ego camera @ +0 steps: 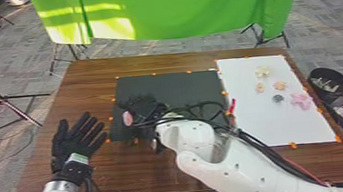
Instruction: Arrange flowers
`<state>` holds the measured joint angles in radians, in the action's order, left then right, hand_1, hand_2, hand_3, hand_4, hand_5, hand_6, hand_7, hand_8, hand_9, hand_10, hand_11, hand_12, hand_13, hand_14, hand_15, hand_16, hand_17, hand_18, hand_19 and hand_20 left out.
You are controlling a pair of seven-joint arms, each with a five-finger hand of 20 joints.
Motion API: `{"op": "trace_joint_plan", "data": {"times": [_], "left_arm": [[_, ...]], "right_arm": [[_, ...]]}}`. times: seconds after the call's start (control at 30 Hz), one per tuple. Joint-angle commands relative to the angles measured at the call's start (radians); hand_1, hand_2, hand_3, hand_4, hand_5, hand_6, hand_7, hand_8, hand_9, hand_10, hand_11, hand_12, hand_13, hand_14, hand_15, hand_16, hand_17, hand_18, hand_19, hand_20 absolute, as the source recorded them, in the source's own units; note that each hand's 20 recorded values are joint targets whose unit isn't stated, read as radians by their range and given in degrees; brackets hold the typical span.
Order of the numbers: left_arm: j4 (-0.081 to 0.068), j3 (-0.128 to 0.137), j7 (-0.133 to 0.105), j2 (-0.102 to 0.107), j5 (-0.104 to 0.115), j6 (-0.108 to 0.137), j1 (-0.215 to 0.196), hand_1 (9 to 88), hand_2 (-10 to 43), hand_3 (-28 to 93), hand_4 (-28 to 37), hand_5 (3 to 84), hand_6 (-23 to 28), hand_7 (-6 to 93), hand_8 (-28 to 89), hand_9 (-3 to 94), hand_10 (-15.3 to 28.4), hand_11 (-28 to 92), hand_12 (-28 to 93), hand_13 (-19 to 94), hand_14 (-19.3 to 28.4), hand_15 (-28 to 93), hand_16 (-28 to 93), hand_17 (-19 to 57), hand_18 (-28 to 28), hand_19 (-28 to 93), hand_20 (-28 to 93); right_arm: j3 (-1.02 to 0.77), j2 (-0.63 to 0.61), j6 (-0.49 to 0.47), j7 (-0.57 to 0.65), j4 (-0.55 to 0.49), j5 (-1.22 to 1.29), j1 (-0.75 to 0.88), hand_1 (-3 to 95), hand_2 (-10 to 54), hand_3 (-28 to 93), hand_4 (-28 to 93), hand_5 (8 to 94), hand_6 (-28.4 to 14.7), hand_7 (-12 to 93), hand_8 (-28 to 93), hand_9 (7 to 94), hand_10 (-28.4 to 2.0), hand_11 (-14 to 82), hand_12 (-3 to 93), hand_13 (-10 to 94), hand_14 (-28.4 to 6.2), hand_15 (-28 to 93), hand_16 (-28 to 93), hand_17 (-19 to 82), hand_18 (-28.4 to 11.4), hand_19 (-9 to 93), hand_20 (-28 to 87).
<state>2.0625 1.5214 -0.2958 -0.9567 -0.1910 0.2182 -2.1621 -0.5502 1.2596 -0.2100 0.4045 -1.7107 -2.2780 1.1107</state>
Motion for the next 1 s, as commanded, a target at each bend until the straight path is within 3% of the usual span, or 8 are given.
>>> {"op": "trace_joint_plan", "data": {"times": [0.03, 0.37, 0.6, 0.7, 1.0], "left_arm": [[-0.004, -0.005, -0.017, 0.006, -0.003, -0.021, -0.002, 25.1, 22.4, 52, -28.3, 38.0, 9.5, 13.0, -7, 29.7, 16.4, 23, 11, 20, 18.6, 37, -8, -10.2, 15.7, 37, 3], [-0.009, -0.011, -0.01, 0.002, -0.014, -0.018, 0.009, 24.9, 22.2, 51, -28.3, 37.9, 9.9, 12.7, -7, 30.0, 16.4, 22, 14, 21, 19.2, 38, -6, -11.2, 17.0, 39, 2], [-0.006, -0.008, -0.009, 0.003, -0.017, -0.019, 0.004, 24.0, 22.2, 53, -28.3, 37.8, 10.2, 12.1, -7, 30.9, 17.3, 21, 13, 22, 20.6, 38, -5, -11.4, 17.8, 41, 1], [-0.006, -0.01, -0.017, 0.006, -0.005, -0.019, 0.0, 24.0, 21.9, 54, -28.3, 38.3, 10.4, 11.7, -7, 31.5, 17.9, 21, 13, 22, 21.5, 38, -5, -11.4, 17.7, 41, 1], [-0.004, -0.009, -0.022, 0.009, 0.0, -0.016, -0.008, 22.6, 21.3, 58, -28.3, 39.4, 10.6, 10.0, -7, 31.8, 18.5, 19, 11, 21, 21.9, 37, -8, -10.7, 16.5, 39, 1]], "right_arm": [[0.02, 0.019, 0.031, 0.037, 0.013, -0.036, 0.031, 61.1, -9.5, 16, -20, 31.5, -7.2, 0, -6, 30.9, -17.2, 1.5, 13.0, 30, -16.1, 7, 22, 8, -18.4, 36, 15], [0.033, 0.022, 0.011, 0.027, 0.05, -0.115, 0.046, 60.8, -9.5, 20, -23, 31.2, -7.7, 0, -6, 30.9, -17.9, 1.4, 13.0, 30, -16.5, 7, 22, 8, -18.8, 37, 14], [0.051, 0.017, 0.084, 0.044, 0.082, -0.127, 0.018, 61.5, -9.5, 18, -22, 31.6, -7.8, 3, -7, 31.8, -18.0, 1.6, 12.8, 31, -16.4, 7, 22, 8, -18.9, 40, 14], [0.057, 0.011, 0.09, 0.041, 0.092, -0.131, -0.002, 62.4, -9.5, 14, -20, 32.3, -7.7, 4, -8, 32.6, -17.8, 2.2, 12.6, 32, -16.1, 8, 21, 8, -18.8, 40, 14], [0.051, 0.004, 0.085, 0.049, 0.104, -0.121, -0.023, 64.5, -9.5, 4, -14, 32.8, -7.1, 6, -9, 33.2, -17.4, 2.4, 12.6, 32, -15.7, 8, 21, 9, -18.2, 40, 14]]}}
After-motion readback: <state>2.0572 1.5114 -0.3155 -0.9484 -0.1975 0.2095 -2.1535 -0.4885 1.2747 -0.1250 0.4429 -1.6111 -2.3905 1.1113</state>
